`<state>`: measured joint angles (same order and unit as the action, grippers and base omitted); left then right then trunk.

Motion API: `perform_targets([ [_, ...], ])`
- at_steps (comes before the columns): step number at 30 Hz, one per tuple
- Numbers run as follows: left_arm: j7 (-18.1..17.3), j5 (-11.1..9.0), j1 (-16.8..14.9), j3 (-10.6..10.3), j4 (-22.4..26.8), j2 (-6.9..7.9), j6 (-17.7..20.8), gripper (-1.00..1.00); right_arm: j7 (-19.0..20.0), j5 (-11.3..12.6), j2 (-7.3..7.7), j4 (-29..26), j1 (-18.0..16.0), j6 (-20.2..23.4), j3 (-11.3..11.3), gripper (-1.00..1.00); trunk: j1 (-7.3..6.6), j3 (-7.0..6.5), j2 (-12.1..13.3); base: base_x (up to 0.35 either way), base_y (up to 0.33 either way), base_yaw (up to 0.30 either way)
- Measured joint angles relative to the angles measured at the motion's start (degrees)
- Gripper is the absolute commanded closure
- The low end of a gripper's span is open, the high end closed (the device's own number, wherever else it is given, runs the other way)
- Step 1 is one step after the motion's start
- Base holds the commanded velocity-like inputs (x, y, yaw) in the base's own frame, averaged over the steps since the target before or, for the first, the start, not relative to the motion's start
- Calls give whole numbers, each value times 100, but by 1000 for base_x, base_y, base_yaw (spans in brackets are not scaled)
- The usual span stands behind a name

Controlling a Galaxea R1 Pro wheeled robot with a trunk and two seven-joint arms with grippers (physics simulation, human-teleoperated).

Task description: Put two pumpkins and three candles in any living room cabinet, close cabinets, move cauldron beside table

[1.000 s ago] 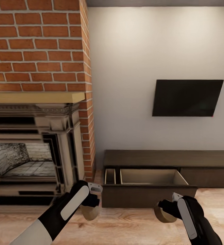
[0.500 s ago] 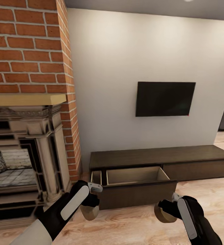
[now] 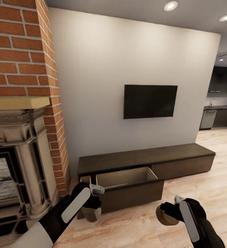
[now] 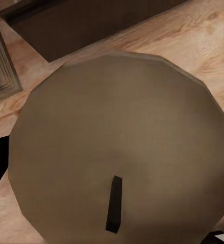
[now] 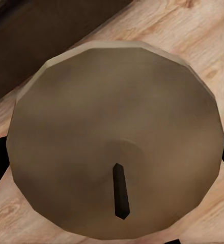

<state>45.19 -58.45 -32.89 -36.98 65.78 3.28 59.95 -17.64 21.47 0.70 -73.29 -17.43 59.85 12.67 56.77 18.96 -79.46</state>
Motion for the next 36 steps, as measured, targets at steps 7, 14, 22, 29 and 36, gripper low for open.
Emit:
perform_targets([
  [7, 6, -4, 0, -4, 6, 1, -3, 100, -2, -2, -1, 1, -1, 2, 0, 100, 0, -37, 0, 9, -102, -253],
  [14, 15, -3, 1, -26, 6, 1, -4, 100, -3, -6, -1, -7, -1, 2, 1, 100, -2, -71, 0, 113, -229, -219],
  [22, 24, 1, 3, -262, 8, 2, -4, 100, -2, 9, -2, -6, -2, 1, -91, 100, -1, -79, 0, 146, -275, -35],
  [29, 33, 3, 2, -275, 7, 3, -3, 100, -2, 4, 4, -6, -1, 2, -108, 100, -2, -79, 0, 182, -273, -2],
  [36, 33, -5, 3, -275, 8, 5, -7, 100, -2, -13, -1, -5, -2, 1, -126, 100, -2, -81, 0, 193, -270, 35],
])
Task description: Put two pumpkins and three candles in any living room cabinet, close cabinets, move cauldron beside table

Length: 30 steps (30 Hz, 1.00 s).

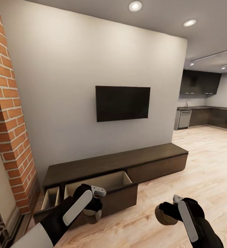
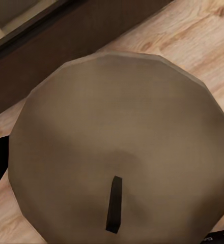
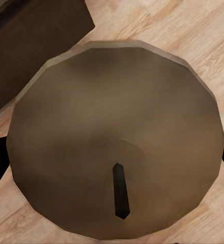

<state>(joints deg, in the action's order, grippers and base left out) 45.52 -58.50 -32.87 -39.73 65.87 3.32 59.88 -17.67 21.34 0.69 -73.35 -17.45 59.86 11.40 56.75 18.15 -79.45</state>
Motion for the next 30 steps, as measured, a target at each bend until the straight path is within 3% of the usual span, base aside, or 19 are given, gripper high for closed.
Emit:
perform_targets([
  [15, 0, 2, 0, 0, 0, 4, 2, 100, 1, 0, -9, -8, 0, -1, -9, 100, 0, -9, 0, 196, -214, 34],
  [30, 1, 10, 1, 1, 2, -1, 7, 100, -1, 15, -23, -4, -1, -4, -24, 100, 2, -9, 0, 36, -10, 256],
])
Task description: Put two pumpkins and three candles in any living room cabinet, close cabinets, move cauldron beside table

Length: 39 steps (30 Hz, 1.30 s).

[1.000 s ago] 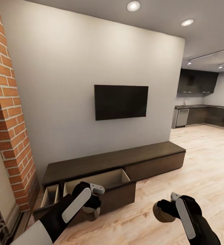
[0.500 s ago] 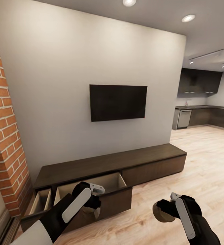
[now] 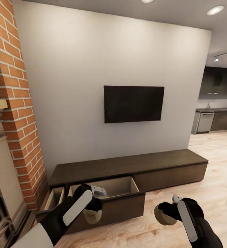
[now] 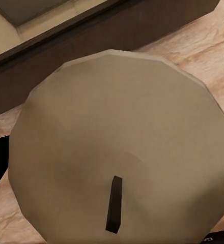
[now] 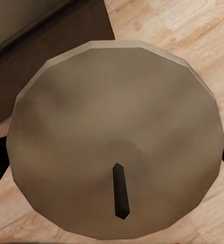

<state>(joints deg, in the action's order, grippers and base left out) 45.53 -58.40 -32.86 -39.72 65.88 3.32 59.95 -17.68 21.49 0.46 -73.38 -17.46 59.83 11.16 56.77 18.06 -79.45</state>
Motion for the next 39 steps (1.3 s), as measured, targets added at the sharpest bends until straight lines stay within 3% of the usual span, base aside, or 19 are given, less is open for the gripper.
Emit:
perform_targets([
  [21, 0, 2, 0, 0, 0, -2, 1, 100, 3, 4, -7, 0, 0, 0, -1, 100, 0, 0, 0, 3, 0, 282],
  [32, 1, 13, -2, -2, 3, -1, 1, 100, 4, 16, -43, -5, 1, 1, -5, 100, 0, 0, 0, 60, 0, 36],
  [39, -5, 9, -2, -2, -10, -60, -2, 100, -2, 19, -54, -5, -30, 1, -274, 100, 0, 0, 0, 2, 0, 1],
])
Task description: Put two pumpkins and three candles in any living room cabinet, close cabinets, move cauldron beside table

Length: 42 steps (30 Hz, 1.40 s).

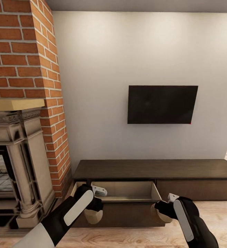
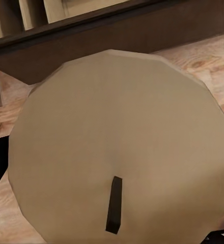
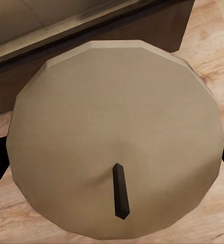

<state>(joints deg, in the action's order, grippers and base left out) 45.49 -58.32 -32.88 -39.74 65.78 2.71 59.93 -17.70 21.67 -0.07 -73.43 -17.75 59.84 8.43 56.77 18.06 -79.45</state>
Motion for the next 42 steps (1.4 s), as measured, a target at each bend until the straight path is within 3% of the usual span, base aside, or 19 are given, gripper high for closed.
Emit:
perform_targets([
  [18, 16, 4, -8, -1, 195, -48, -1, 100, -20, -12, -4, -16, -62, -1, -108, 100, 0, 0, 0, 0, 0, 0],
  [20, 40, -38, -81, 5, 243, -162, -46, 100, -45, -5, -3, 71, -466, -9, -275, 100, 0, -2, 0, 0, 0, 0],
  [21, 132, -94, -219, 18, 250, -241, -59, 100, -57, 14, -2, 400, -833, -13, -335, 100, 0, -2, 1, 0, 0, 0],
  [23, 333, 58, -512, 39, 191, -326, 0, 100, -85, -26, -4, 1229, -1456, -5, -393, 100, 0, -2, 1, 0, 0, 0],
  [24, 416, -93, -701, 46, 75, -379, -51, 100, -98, -74, -7, 1835, -1873, -1, -419, 100, 1, -2, 3, 0, 0, 0],
  [25, 482, -37, -899, 53, -117, -429, -16, 100, -102, -58, -12, 2359, -2256, -6, -443, 100, 0, -3, 1, 0, 0, 0],
  [28, 509, -49, -1399, 65, -896, -510, 0, 100, -109, -58, -26, 3077, -2781, 2, -472, 100, 0, -1, 1, 0, 0, 0],
  [32, 418, -90, -1781, 75, -1739, -634, 1, 100, -109, -48, -65, 3387, -2969, 5, -492, 100, 0, 0, 1, 0, 0, 0],
  [37, 328, -82, -2013, 79, -2127, -737, 2, 100, -117, -75, -221, 3518, -3025, -106, -508, 100, 0, 0, 0, 0, 0, 0],
  [42, 212, -31, -2198, 80, -2773, -831, -161, 100, -145, -93, -264, 3787, -3044, -396, -618, 100, 0, 0, 0, 0, 0, 0],
])
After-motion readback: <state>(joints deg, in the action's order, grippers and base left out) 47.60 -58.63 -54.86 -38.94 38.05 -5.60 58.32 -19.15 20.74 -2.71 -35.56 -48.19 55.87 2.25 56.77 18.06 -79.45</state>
